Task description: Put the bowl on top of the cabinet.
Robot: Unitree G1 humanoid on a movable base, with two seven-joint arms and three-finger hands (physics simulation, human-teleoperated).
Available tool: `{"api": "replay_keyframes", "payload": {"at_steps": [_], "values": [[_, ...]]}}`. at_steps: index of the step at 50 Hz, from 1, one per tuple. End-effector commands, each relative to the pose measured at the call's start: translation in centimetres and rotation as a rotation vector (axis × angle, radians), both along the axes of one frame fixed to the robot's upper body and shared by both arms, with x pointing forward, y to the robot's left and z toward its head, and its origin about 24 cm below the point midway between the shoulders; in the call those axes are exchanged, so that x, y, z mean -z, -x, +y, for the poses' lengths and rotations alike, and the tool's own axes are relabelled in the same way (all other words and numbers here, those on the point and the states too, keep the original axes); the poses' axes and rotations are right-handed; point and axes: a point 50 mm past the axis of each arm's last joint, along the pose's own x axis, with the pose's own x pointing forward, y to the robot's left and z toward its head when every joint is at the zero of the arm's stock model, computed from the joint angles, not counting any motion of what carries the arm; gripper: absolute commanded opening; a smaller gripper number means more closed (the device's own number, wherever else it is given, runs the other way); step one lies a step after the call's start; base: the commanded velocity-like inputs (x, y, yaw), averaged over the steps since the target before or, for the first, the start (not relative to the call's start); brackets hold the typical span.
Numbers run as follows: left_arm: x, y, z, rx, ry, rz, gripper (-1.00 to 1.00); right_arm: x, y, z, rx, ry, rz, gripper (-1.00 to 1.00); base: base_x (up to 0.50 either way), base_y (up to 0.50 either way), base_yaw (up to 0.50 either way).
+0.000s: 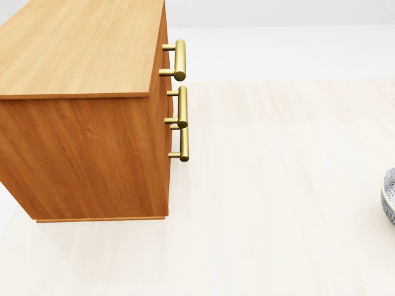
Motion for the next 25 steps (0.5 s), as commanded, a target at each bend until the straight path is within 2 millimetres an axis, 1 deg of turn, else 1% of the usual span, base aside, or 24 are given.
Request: {"api": "replay_keyframes", "payload": {"at_steps": [1, 3, 11, 22, 25], "values": [[0.1, 0.0, 0.0, 0.0, 0.0, 0.002, 1.0, 1.6, -0.1, 0.8, -0.018, -0.059, 0.043, 1.0, 0.0, 0.0, 0.0], [0.1, 0.0, 0.0, 0.0, -0.001, 0.003, 1.0, 2.2, -0.1, 0.9, -0.021, -0.066, 0.069, 1.0, 0.0, 0.0, 0.0], [0.1, 0.0, 0.0, -0.002, 0.001, 0.002, 1.0, 2.9, -0.5, 1.6, -0.037, -0.081, 0.072, 1.0, 0.0, 0.0, 0.0], [0.1, 0.0, 0.0, -0.001, 0.002, 0.005, 1.0, 4.9, -0.6, 2.5, -0.055, -0.095, 0.1, 1.0, 0.0, 0.0, 0.0], [0.1, 0.0, 0.0, -0.001, 0.002, 0.005, 1.0, 5.7, -0.4, 2.7, -0.057, -0.102, 0.117, 1.0, 0.0, 0.0, 0.0]]}}
